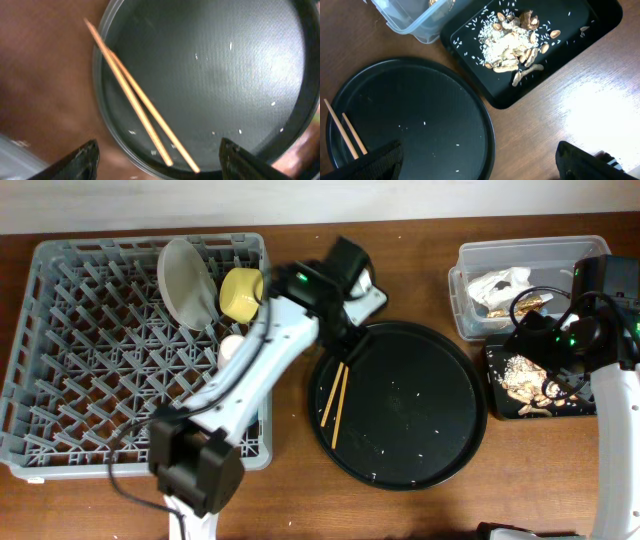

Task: Sort waste into correct bins and load items into the dishwasher rack
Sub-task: 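Grasp one wooden chopstick on the black tray with the left gripper, then drop the chopstick into the rack with the left gripper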

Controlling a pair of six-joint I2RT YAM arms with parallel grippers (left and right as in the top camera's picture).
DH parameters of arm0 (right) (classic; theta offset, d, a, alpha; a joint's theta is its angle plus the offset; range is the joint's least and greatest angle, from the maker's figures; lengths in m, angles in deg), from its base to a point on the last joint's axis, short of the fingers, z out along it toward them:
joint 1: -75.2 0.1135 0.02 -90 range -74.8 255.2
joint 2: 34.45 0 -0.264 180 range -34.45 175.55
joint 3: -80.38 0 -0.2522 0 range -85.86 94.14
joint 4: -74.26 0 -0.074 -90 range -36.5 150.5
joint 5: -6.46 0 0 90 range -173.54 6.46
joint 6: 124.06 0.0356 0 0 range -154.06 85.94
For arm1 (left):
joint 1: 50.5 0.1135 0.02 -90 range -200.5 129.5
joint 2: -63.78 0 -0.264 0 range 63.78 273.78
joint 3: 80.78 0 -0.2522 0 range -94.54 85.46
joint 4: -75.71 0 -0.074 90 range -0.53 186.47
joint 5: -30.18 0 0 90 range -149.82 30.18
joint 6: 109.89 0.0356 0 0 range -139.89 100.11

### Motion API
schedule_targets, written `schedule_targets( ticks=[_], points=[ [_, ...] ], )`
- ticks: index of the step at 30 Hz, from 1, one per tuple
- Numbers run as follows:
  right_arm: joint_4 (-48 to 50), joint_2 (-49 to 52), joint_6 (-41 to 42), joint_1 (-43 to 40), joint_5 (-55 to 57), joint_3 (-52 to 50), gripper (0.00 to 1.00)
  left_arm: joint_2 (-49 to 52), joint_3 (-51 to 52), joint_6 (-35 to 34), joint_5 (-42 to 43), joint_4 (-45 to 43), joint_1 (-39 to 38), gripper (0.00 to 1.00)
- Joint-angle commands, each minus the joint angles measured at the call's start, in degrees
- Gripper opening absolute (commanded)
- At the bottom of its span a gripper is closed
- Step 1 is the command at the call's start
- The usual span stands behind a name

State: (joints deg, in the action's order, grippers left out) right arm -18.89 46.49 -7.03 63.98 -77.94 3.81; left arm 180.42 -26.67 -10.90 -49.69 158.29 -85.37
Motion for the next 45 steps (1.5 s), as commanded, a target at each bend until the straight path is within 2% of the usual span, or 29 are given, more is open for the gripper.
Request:
schedule_targets(
  ticks=[1, 3, 9, 11, 12, 18, 25, 30, 32, 35, 36, 39, 40, 43, 45],
  points=[
    [-0.6, 0.2, 0.2, -0.1, 1.1, 0.2, 0.98, 3.1, 8.3, -8.3, 1.2, -5.7, -1.4, 0.69],
    [-0.8, 0.2, 0.2, -0.1, 1.1, 0.2, 0.98, 4.6, 11.4, -11.2, -1.2, -7.8, -1.5, 0.65],
    [-1.4, 0.2, 0.2, -0.1, 1.0, 0.2, 0.98, 10.1, 15.4, -11.2, -3.5, -11.8, -1.5, 0.64],
    [-1.4, 0.2, 0.2, -0.1, 1.0, 0.2, 0.98, 10.2, 15.7, -11.2, -3.5, -12.7, -1.5, 0.47],
    [-1.4, 0.2, 0.2, -0.1, 1.0, 0.2, 0.98, 10.3, 15.7, -11.2, -3.5, -13.0, -1.5, 0.31],
    [-1.4, 0.2, 0.2, -0.1, 1.1, 0.2, 0.98, 13.5, 15.7, -11.2, -2.9, -13.0, -1.5, 0.01],
    [-1.4, 0.2, 0.2, -0.1, 1.1, 0.2, 0.98, 13.4, 10.9, -11.1, -2.9, -8.3, -1.4, 0.01],
    [-1.4, 0.2, 0.2, -0.1, 1.1, 0.2, 0.98, 13.4, -10.7, -5.8, -3.1, 5.9, -1.1, 0.01],
    [-1.4, 0.2, 0.2, -0.1, 1.1, 0.2, 0.98, 13.4, -21.0, -5.7, -6.5, 13.6, 0.6, 0.01],
    [-1.4, 0.2, 0.2, -0.1, 1.1, 0.2, 0.98, 13.4, -36.9, -8.8, -10.2, 28.0, 8.1, 0.01],
    [-1.4, 0.2, 0.2, -0.1, 1.1, 0.2, 0.98, 11.2, -38.1, -10.5, -9.4, 27.9, 12.1, 0.00],
    [-1.4, 0.2, 0.2, -0.1, 1.1, 0.2, 0.98, 3.4, -35.0, -11.0, -9.6, 27.9, 19.8, 0.00],
    [-1.4, 0.2, 0.2, -0.1, 1.1, 0.2, 0.98, -1.6, -30.2, -12.9, -11.2, 27.9, 24.2, 0.00],
    [-1.3, 0.2, 0.2, -0.1, 1.1, 0.2, 0.98, -7.3, -20.1, -16.0, -14.5, 27.9, 31.4, 0.01],
    [-1.3, 0.2, 0.2, -0.1, 1.1, 0.2, 0.98, -7.3, -14.3, -16.0, -15.2, 25.0, 32.2, 0.01]
  ],
)
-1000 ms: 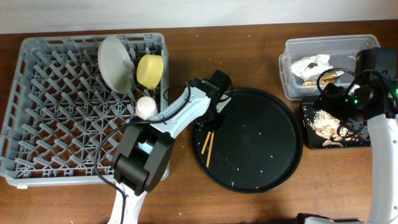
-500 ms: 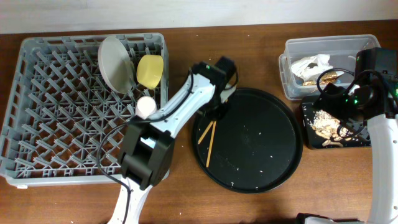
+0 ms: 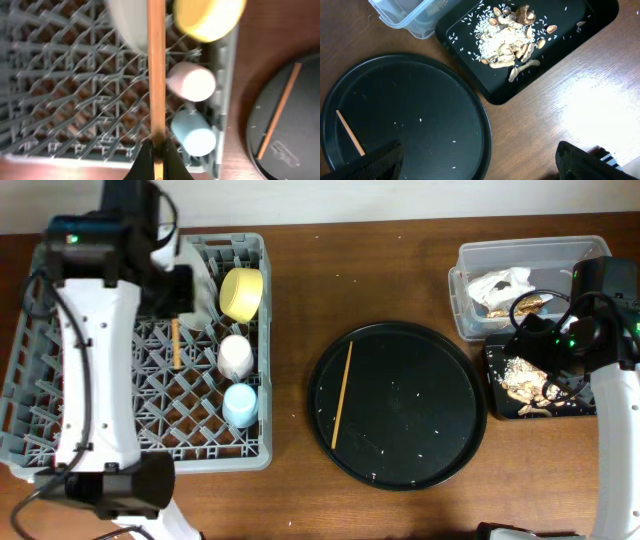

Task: Sort waste into correct bins and load items into the dishwasher rack
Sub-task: 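Drop the chopstick into the rack with the left gripper, then grasp the second chopstick on the black tray with the left gripper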

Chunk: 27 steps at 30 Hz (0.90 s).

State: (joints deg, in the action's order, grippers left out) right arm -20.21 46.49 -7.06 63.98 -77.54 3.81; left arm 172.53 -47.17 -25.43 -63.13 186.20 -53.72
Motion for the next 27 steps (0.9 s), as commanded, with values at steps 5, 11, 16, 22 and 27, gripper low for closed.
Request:
schedule_targets(
  ticks=[5, 11, 16, 22, 27],
  points=[
    [0.0, 0.2, 0.2, -0.1, 0.7, 0.2, 0.98, 0.6, 25.4, -1.5, -2.6, -19.5, 0.6, 0.17],
    [-0.1, 0.2, 0.2, -0.1, 0.7, 0.2, 0.98, 0.6, 26.1, -0.4, -4.5, -23.8, 0.5, 0.79],
    [-0.1, 0.2, 0.2, -0.1, 0.7, 0.2, 0.98, -1.0, 21.8, -3.4, 1.9, -16.9, -10.4, 0.73],
    [-0.2, 0.2, 0.2, -0.1, 0.7, 0.2, 0.98, -0.9, 40.9, -14.8, -1.2, -39.4, -30.4, 0.57],
    [-0.5, 0.2, 0.2, -0.1, 0.5, 0.2, 0.98, 0.2, 55.7, -14.8, -0.7, -56.3, -36.1, 0.48]
  ],
)
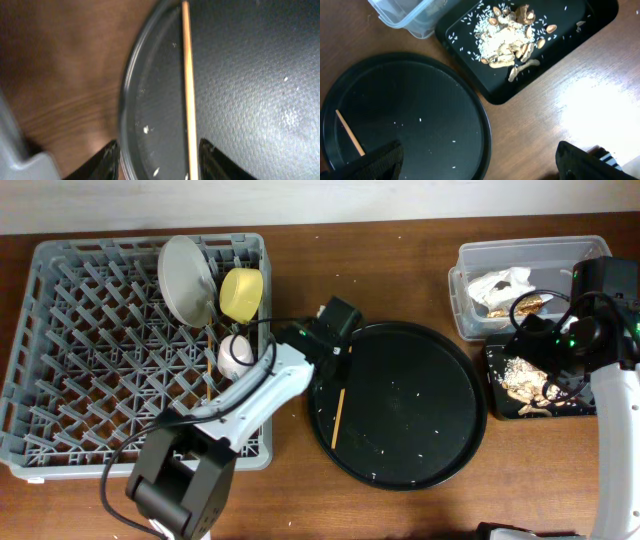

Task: Sort waste into correct bins and load items into the dishwasher rack
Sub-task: 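Grasp the second chopstick on the black tray with the left gripper, then drop the second chopstick into the rack with the left gripper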

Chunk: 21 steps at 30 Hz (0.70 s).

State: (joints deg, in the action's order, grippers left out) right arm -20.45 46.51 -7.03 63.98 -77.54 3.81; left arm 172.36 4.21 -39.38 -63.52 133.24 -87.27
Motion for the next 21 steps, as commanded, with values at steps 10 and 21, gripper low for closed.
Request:
schedule_targets(
  ticks=[10, 21],
  points=[
    [-0.6, 0.2, 0.2, -0.1, -0.2, 0.2, 0.98, 11.1, 0.7, 3.3, 2.9, -3.5, -5.0, 0.38],
    [-0.7, 0.2, 0.2, -0.1, -0.2, 0.2, 0.98, 15.1, -26.8, 7.3, -0.1, 21.3, -2.8, 0.01]
  ],
)
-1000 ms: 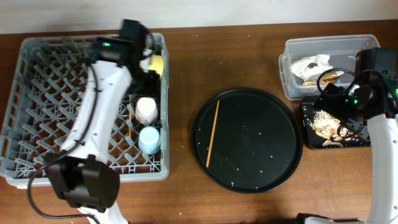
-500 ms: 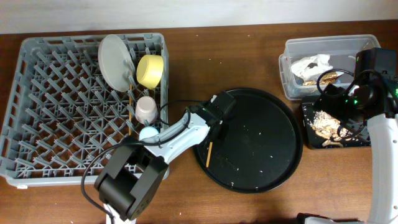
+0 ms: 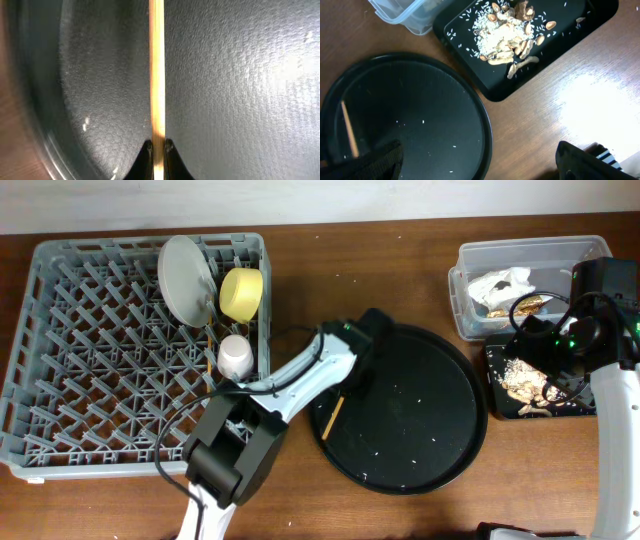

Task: Sort waste into correct bins and load items into the dishwasher rack
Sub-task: 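Drop the second chopstick into the rack with the left gripper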

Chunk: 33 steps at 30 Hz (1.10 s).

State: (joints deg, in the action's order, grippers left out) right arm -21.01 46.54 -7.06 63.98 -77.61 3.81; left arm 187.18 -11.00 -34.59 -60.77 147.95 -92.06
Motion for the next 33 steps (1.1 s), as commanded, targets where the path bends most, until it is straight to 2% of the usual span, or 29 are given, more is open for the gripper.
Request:
schedule_targets(
  ticks=[1, 5, 8, 12, 15, 16, 18, 19, 23, 27, 29, 30, 33],
  points=[
    [-0.1, 0.2, 0.2, -0.1, -0.1, 0.2, 0.98, 0.2, -15.5, 3.1, -3.6, 9.9, 2.9, 0.00],
    [-0.1, 0.2, 0.2, -0.1, -0.1, 0.2, 0.98, 0.2, -37.1, 3.0, -6.0, 28.5, 13.5, 0.00],
    [-0.1, 0.2, 0.2, -0.1, -0.1, 0.2, 0.98, 0.2, -43.0, 2.8, -9.8, 36.9, 23.9, 0.00],
    [0.1, 0.2, 0.2, -0.1, -0.1, 0.2, 0.98, 1.4, -41.2, 2.1, -8.7, 36.1, 36.5, 0.00],
    [0.0, 0.2, 0.2, -0.1, -0.1, 0.2, 0.98, 3.5, -34.0, 2.8, -8.4, 30.9, 38.9, 0.02],
    [0.0, 0.2, 0.2, -0.1, -0.1, 0.2, 0.98, 3.5, -31.9, 2.9, -8.4, 29.3, 38.9, 0.25],
    [-0.2, 0.2, 0.2, -0.1, -0.1, 0.2, 0.98, 3.5, -30.2, 2.9, -9.7, 28.6, 38.9, 0.59],
    [-0.2, 0.2, 0.2, -0.1, -0.1, 0.2, 0.98, 3.5, -30.2, 2.9, -10.8, 28.5, 38.9, 0.67],
    [-0.2, 0.2, 0.2, -0.1, -0.1, 0.2, 0.98, 2.4, -30.9, 3.0, -12.2, 30.9, 39.0, 0.67],
    [-0.2, 0.0, -3.1, -0.1, -0.2, 0.5, 0.98, -4.5, -38.5, 3.0, -12.2, 36.7, 38.9, 0.68],
    [-2.0, -0.8, -4.9, 0.0, -0.1, 2.4, 0.99, -12.1, -40.7, 3.0, -12.2, 36.1, 39.0, 0.81],
    [-3.3, -1.6, -6.1, -0.1, 0.1, 4.5, 0.99, -14.4, -40.7, 3.0, -12.1, 36.1, 39.0, 0.99],
    [-8.2, -5.1, -9.2, -0.1, 0.1, 13.7, 0.99, -18.3, -40.7, 2.6, -12.0, 35.3, 39.0, 1.00]
  ],
)
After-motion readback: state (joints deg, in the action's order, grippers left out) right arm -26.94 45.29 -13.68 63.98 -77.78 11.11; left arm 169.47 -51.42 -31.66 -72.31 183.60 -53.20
